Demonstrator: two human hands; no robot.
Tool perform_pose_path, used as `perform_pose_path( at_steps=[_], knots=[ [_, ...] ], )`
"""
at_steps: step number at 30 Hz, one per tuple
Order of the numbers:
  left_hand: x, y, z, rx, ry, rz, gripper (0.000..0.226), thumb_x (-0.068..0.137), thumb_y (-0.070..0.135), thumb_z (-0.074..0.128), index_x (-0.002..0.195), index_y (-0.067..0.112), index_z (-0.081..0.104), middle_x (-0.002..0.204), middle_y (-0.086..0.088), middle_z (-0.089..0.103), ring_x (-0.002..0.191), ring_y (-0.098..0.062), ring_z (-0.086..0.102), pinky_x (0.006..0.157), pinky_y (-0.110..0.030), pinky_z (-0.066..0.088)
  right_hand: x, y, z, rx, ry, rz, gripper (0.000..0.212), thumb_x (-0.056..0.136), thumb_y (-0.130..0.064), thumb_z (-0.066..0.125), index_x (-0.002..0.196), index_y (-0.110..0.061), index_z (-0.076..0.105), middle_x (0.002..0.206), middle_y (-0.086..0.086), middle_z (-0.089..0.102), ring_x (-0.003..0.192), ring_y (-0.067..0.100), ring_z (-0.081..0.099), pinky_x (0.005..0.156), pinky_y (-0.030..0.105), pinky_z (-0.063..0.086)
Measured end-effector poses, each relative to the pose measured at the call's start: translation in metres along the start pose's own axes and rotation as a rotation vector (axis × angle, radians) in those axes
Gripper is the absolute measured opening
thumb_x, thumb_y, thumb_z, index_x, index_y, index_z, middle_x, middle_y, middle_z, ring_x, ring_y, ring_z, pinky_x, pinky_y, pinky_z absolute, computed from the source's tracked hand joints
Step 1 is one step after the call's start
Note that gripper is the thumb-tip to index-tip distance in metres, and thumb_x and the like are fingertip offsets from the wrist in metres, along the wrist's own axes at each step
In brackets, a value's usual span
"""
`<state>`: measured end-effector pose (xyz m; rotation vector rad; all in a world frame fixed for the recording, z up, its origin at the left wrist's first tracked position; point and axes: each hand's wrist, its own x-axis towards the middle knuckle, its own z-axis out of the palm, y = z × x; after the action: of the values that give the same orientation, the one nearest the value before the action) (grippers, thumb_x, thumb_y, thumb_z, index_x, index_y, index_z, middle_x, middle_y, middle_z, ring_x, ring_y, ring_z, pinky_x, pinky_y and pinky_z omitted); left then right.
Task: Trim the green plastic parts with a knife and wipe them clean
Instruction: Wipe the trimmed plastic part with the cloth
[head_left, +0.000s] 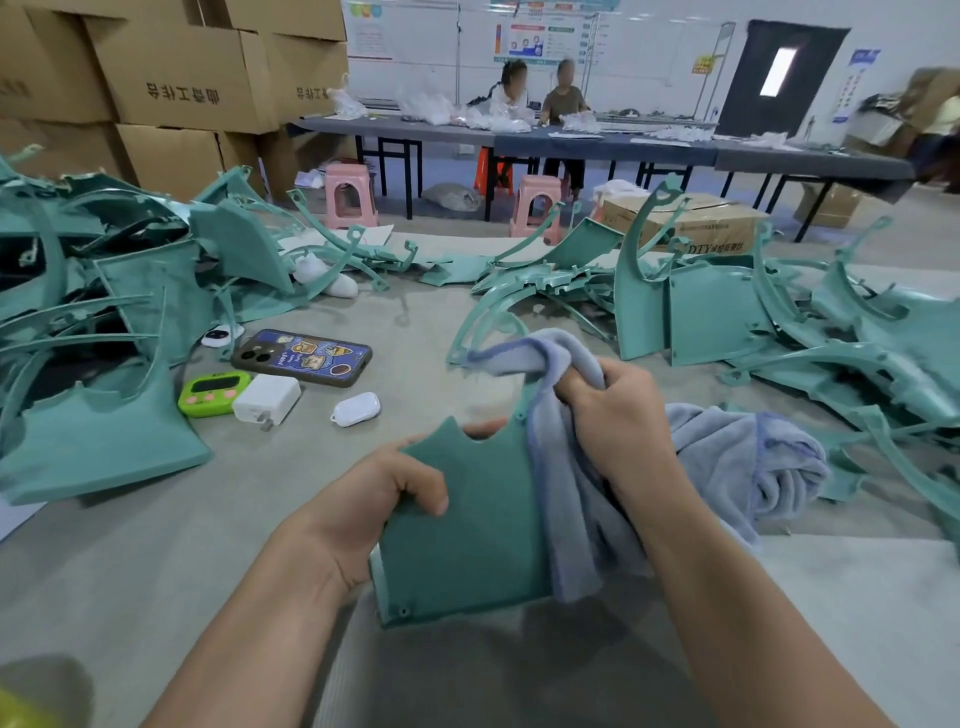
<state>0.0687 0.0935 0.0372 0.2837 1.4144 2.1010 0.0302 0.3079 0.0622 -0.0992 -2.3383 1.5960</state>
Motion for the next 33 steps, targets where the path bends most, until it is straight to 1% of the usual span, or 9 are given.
perform_pose_path(
  at_steps=[4, 7, 9, 19, 24, 27, 29, 31, 33],
  knots=[
    [0.001, 0.001, -0.004, 0.015, -0.022, -0.043, 0.079, 0.048, 0.000, 0.057, 0.125, 0.014, 0.070, 0.115, -0.023, 0.070, 0.097, -0.039, 0.067, 0.092, -0.048, 0.051, 0.001, -0.003, -0.006, 0.160, -0.153, 0.323, 0.041, 0.096, -0.040, 0.060, 0.070, -0.009, 0.067, 0.057, -0.004, 0.069, 0.051, 0.011, 0.064, 0.047, 0.019, 0.046],
    [0.003, 0.000, -0.002, 0.056, -0.018, -0.060, 0.073, 0.047, -0.002, 0.056, 0.116, 0.012, 0.074, 0.102, -0.022, 0.071, 0.085, -0.037, 0.069, 0.080, -0.042, 0.056, -0.001, -0.006, -0.006, 0.307, -0.282, 0.394, 0.046, 0.084, -0.054, 0.066, 0.093, -0.010, 0.077, 0.083, 0.006, 0.079, 0.076, 0.020, 0.077, 0.067, 0.030, 0.058],
    [0.002, 0.001, 0.001, 0.084, -0.009, -0.077, 0.055, 0.049, -0.006, 0.051, 0.093, 0.013, 0.079, 0.078, -0.015, 0.070, 0.064, -0.031, 0.068, 0.063, -0.031, 0.056, -0.003, -0.006, -0.005, 0.277, -0.287, 0.361, 0.034, 0.087, -0.042, 0.071, 0.094, -0.009, 0.075, 0.083, 0.009, 0.079, 0.073, 0.022, 0.077, 0.060, 0.030, 0.059],
    [0.003, -0.001, -0.001, 0.182, 0.019, -0.168, 0.068, 0.045, 0.001, 0.060, 0.111, 0.010, 0.073, 0.084, -0.016, 0.068, 0.069, -0.033, 0.064, 0.068, -0.035, 0.053, 0.015, 0.005, 0.003, 0.074, 0.008, 0.423, 0.031, 0.074, -0.035, 0.077, 0.080, -0.005, 0.071, 0.072, 0.005, 0.072, 0.066, 0.023, 0.067, 0.059, 0.029, 0.049],
    [-0.005, 0.002, -0.014, 0.031, 0.071, -0.099, 0.068, 0.041, 0.004, 0.062, 0.107, 0.010, 0.077, 0.097, -0.019, 0.073, 0.077, -0.035, 0.070, 0.074, -0.042, 0.057, 0.031, 0.014, -0.024, 0.048, 0.357, 0.334, 0.030, 0.077, -0.037, 0.070, 0.072, -0.008, 0.064, 0.066, 0.003, 0.065, 0.067, 0.026, 0.063, 0.065, 0.041, 0.053],
    [-0.008, 0.006, -0.026, -0.175, 0.111, -0.059, 0.064, 0.045, 0.002, 0.063, 0.108, 0.006, 0.077, 0.111, -0.020, 0.073, 0.086, -0.037, 0.074, 0.075, -0.046, 0.061, 0.033, 0.021, -0.053, -0.073, 0.464, 0.230, 0.030, 0.076, -0.035, 0.063, 0.060, -0.012, 0.054, 0.051, 0.000, 0.048, 0.055, 0.027, 0.045, 0.051, 0.034, 0.041],
    [-0.005, 0.006, -0.028, -0.225, 0.166, -0.035, 0.055, 0.054, 0.002, 0.057, 0.104, 0.006, 0.079, 0.114, -0.018, 0.073, 0.086, -0.034, 0.075, 0.073, -0.042, 0.061, 0.030, 0.025, -0.061, -0.374, 0.442, 0.134, 0.021, 0.074, -0.038, 0.062, 0.075, -0.016, 0.062, 0.061, 0.000, 0.055, 0.065, 0.030, 0.051, 0.056, 0.034, 0.041],
    [-0.001, 0.005, -0.025, -0.225, 0.230, 0.010, 0.050, 0.062, 0.000, 0.050, 0.101, 0.009, 0.080, 0.113, -0.016, 0.074, 0.086, -0.032, 0.075, 0.071, -0.040, 0.062, 0.023, 0.019, -0.056, -0.663, 0.364, 0.034, 0.051, 0.079, -0.038, 0.070, 0.127, -0.029, 0.060, 0.100, -0.002, 0.061, 0.105, 0.031, 0.057, 0.090, 0.041, 0.045],
    [0.002, 0.003, -0.019, -0.192, 0.287, 0.073, 0.053, 0.064, -0.002, 0.048, 0.106, 0.011, 0.079, 0.117, -0.016, 0.073, 0.090, -0.032, 0.074, 0.076, -0.041, 0.060, 0.008, 0.002, -0.043, -0.526, 0.257, -0.151, 0.072, 0.083, -0.025, 0.074, 0.148, -0.035, 0.045, 0.122, -0.011, 0.057, 0.121, 0.016, 0.053, 0.107, 0.038, 0.041]
  ],
)
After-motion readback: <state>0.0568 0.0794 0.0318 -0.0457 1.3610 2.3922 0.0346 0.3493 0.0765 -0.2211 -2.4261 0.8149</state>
